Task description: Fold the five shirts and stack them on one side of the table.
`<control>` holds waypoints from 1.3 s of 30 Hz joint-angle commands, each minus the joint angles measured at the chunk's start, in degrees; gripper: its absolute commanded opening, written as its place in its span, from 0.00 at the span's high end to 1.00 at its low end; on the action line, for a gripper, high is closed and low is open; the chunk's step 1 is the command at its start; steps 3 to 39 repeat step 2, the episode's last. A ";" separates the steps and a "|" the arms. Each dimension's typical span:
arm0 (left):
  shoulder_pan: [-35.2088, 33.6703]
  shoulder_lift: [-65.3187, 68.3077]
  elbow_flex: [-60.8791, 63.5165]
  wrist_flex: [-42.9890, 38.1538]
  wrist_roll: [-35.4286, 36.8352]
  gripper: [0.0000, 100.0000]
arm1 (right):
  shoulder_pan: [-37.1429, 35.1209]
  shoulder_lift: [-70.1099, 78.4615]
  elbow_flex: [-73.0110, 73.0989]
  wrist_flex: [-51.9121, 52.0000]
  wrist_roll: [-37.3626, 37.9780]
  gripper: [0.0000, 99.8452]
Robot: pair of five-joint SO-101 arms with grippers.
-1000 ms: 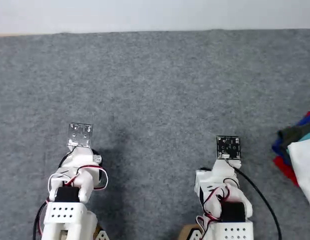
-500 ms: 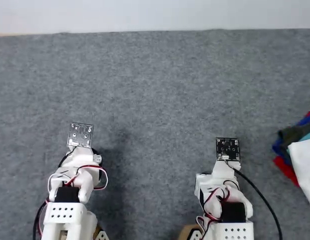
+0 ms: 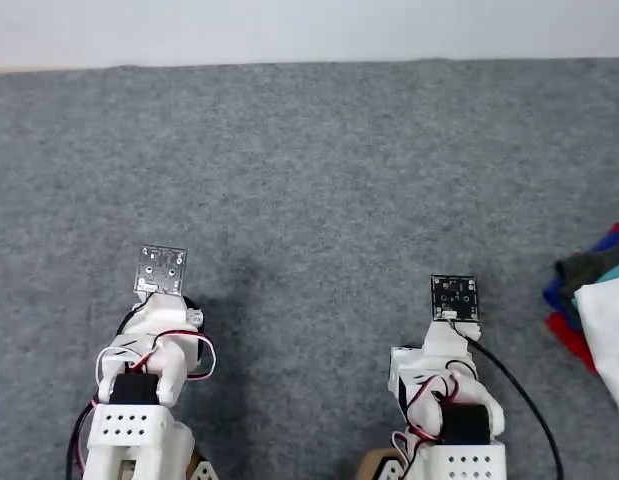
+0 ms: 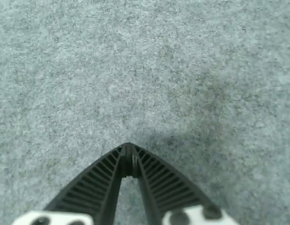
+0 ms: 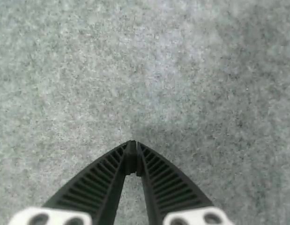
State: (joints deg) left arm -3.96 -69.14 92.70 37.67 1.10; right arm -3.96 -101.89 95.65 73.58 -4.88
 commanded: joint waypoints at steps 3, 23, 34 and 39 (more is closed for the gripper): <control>-0.09 -0.44 -0.48 -1.32 -0.09 1.00 | 0.31 -0.22 0.88 0.22 -0.26 0.99; -0.09 -0.44 -0.48 -1.32 -0.09 1.00 | 0.31 -0.22 0.88 0.22 -0.26 0.99; -0.09 -0.44 -0.48 -1.32 -0.09 1.00 | 0.31 -0.22 0.88 0.22 -0.26 0.99; -0.09 -0.44 -0.48 -1.32 -0.09 1.00 | 0.31 -0.22 0.88 0.22 -0.26 0.99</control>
